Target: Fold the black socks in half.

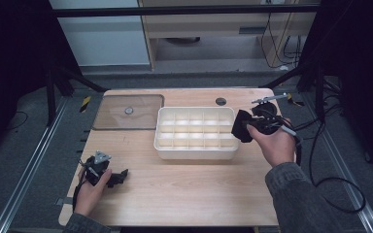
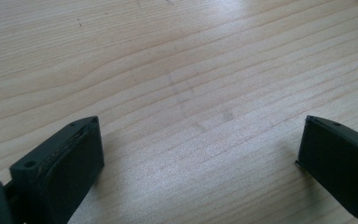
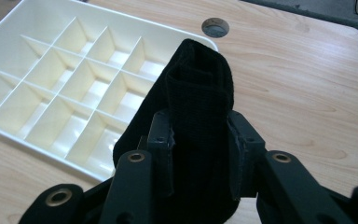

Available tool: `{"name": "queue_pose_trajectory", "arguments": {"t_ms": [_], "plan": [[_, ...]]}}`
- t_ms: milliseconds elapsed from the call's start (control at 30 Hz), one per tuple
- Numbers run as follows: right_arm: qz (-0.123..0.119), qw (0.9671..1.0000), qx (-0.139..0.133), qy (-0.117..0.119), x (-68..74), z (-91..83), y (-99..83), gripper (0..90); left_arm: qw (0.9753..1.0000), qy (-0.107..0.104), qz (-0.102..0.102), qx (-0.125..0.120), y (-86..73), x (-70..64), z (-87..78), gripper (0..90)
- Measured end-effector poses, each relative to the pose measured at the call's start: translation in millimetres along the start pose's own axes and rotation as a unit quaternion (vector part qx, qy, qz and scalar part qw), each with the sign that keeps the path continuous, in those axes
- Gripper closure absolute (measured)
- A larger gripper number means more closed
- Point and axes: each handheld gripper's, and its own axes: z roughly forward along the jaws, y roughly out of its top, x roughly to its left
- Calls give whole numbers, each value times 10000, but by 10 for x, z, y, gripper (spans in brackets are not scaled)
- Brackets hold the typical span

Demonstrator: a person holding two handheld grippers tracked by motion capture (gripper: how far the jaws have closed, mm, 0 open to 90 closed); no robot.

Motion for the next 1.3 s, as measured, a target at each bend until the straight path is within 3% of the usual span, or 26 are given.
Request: {"name": "queue_pose_trajectory", "arguments": {"t_ms": [400,733,1300], "plan": [[-23,10000,-67,-58,-5,87,97,668,10000,4,12,-35,-10,2,-2,0],[-276,9995,-113,-129,116,88,198,668,10000,4,27,-60,-15,4,-2,0],[-478,9985,212,-156,187,369,188,667,10000,2,31,-50,-16,3,-5,0]]}}
